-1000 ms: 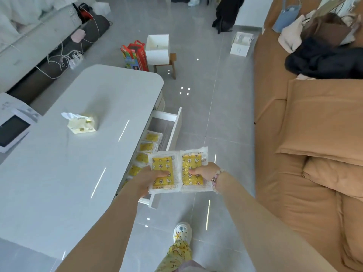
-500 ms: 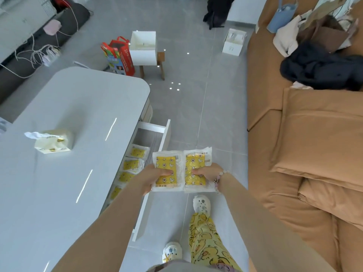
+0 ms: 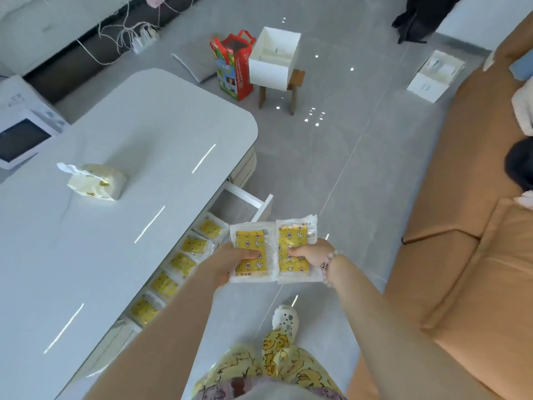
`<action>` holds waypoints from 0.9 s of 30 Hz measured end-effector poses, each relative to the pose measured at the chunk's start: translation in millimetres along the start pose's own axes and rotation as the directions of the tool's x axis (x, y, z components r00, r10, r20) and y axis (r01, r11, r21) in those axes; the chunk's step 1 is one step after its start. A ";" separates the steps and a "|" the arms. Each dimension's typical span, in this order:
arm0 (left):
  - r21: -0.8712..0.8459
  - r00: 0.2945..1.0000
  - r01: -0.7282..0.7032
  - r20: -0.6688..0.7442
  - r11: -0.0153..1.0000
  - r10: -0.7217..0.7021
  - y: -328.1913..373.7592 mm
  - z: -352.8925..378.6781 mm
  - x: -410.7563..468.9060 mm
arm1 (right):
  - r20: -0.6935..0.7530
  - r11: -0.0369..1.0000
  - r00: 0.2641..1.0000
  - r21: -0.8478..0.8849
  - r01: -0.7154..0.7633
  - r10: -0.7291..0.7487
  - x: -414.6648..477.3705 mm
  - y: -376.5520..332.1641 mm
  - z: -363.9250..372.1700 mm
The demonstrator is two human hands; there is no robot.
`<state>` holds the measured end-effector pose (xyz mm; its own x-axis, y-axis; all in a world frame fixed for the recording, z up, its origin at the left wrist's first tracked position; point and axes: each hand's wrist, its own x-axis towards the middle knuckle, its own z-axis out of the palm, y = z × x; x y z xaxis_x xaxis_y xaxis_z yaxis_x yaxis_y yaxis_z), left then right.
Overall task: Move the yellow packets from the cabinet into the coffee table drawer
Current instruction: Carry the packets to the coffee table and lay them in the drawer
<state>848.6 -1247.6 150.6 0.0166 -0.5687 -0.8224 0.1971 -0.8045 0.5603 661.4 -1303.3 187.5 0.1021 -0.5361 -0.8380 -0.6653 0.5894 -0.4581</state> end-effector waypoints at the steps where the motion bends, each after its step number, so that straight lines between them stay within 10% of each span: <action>1: -0.023 1.000 0.003 -0.011 1.000 -0.003 3.2 2.6 6.5 | 0.006 0.999 1.000 -0.033 0.012 -0.012 6.4 -7.4 -7.6; 27: -0.407 0.950 0.181 -0.163 0.895 -0.266 53.2 -75.6 154.8 | 0.160 0.940 0.967 -0.311 -0.142 0.199 226.9 -146.7 28.2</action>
<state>935.8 -1365.5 45.6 0.1228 -0.2983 -0.9465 0.5781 -0.7537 0.3126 803.1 -1494.3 56.3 0.0850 -0.3042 -0.9488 -0.8695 0.4423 -0.2197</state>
